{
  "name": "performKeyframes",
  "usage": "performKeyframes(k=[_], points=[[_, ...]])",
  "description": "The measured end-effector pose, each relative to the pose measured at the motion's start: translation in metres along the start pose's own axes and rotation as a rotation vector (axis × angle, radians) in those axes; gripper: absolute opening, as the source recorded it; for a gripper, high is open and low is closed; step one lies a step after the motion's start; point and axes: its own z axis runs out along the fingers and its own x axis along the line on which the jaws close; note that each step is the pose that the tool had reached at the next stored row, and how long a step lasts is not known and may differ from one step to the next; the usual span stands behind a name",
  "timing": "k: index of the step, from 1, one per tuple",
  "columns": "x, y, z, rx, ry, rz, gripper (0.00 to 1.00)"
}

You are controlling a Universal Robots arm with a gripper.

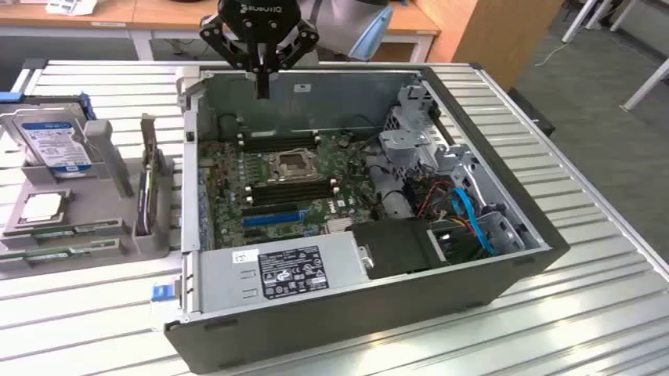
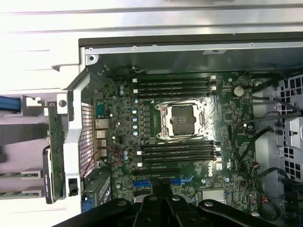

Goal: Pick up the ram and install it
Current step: 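Reach for the ram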

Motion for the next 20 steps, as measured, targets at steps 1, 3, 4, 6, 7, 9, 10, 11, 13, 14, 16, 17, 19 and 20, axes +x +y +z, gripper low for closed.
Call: performKeyframes(k=[1,3,4,6,7,9,10,11,13,14,16,17,19,20], points=[[0.0000,0.0000,0.0000,0.0000,0.0000,0.000,0.10],[0.0000,0.0000,0.0000,0.0000,0.0000,0.000,0.10],[0.0000,0.0000,0.0000,0.0000,0.0000,0.000,0.10],[0.0000,0.0000,0.0000,0.0000,0.0000,0.000,0.10],[0.0000,0.0000,0.0000,0.0000,0.0001,0.000,0.10],[0.0000,0.0000,0.0000,0.0000,0.0000,0.000,0.10],[0.0000,0.0000,0.0000,0.0000,0.0001,0.000,0.10],[0.0000,0.0000,0.0000,-0.0001,0.0000,0.000,0.10],[0.0000,0.0000,0.0000,0.0000,0.0001,0.000,0.10],[0.0000,0.0000,0.0000,-0.0001,0.0000,0.000,0.10],[0.0000,0.0000,0.0000,0.0000,0.0000,0.000,0.10],[0.0000,0.0000,0.0000,0.0000,0.0001,0.000,0.10],[0.0008,0.0000,-0.0001,0.0001,0.0000,0.000,0.10],[0.0015,-0.0001,-0.0001,0.0001,0.0001,0.000,0.10]])
